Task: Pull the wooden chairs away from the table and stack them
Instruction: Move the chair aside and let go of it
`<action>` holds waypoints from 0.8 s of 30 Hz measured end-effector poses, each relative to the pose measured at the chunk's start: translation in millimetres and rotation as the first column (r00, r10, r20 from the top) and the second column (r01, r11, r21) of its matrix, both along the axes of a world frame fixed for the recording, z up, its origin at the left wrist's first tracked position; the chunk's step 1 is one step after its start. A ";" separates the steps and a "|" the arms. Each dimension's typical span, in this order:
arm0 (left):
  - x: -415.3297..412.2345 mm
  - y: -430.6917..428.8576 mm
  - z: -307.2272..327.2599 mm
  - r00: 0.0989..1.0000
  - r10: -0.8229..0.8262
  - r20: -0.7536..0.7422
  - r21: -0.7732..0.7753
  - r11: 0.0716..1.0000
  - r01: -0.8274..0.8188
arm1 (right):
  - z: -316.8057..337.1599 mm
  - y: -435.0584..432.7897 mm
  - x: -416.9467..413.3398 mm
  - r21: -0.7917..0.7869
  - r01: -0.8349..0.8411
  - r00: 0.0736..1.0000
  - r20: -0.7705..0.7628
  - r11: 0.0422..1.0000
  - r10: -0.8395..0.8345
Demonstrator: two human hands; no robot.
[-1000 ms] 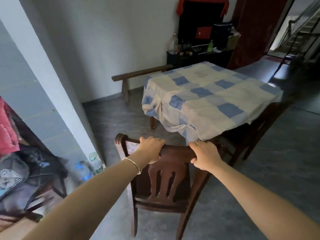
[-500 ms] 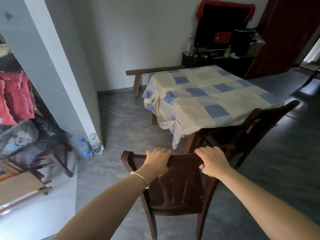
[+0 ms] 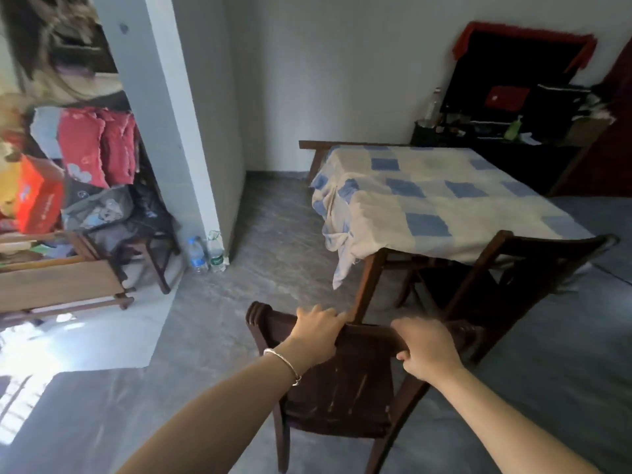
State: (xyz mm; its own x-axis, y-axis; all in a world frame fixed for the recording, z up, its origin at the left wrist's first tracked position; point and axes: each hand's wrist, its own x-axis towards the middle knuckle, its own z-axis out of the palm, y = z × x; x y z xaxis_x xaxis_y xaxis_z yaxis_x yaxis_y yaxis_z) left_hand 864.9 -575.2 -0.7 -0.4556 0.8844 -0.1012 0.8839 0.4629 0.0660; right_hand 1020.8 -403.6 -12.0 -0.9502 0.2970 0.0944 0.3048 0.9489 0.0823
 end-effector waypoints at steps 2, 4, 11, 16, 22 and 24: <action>34.9 -10.3 -3.7 0.998 0.055 0.007 -0.002 0.998 -0.055 | -3.4 -2.7 22.7 -0.004 -0.051 0.999 -0.009 0.999 0.051; 69.0 -20.8 -9.5 0.994 0.106 0.019 0.001 0.994 -0.106 | -8.6 -5.6 46.7 0.005 -0.107 0.994 -0.023 0.994 0.107; 143.0 -42.7 -27.3 0.983 0.183 0.011 -0.032 0.983 -0.182 | -28.8 -23.0 112.8 -0.026 -0.187 0.981 -0.058 0.982 0.185; 182.4 -57.9 -30.8 0.985 0.170 -0.003 -0.095 0.981 -0.170 | -42.1 -41.4 155.6 -0.046 -0.158 0.987 -0.023 0.986 0.157; 226.4 -76.0 -40.6 0.987 0.159 -0.006 -0.123 0.980 -0.158 | -55.0 -63.5 202.3 -0.042 -0.143 0.990 -0.001 0.989 0.143; 238.8 -81.6 -45.6 0.988 0.157 -0.011 -0.123 0.980 -0.157 | -58.3 -69.6 215.6 -0.030 -0.143 0.990 -0.003 0.989 0.143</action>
State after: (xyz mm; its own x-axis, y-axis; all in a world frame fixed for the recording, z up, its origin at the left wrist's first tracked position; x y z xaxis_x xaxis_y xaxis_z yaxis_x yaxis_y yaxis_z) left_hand 1103.7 -656.7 -46.3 -0.5881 0.7825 -0.2043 0.7995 0.6006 -0.0012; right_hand 1236.4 -473.2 -70.3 -0.9830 0.1612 0.0882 0.1663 0.9847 0.0527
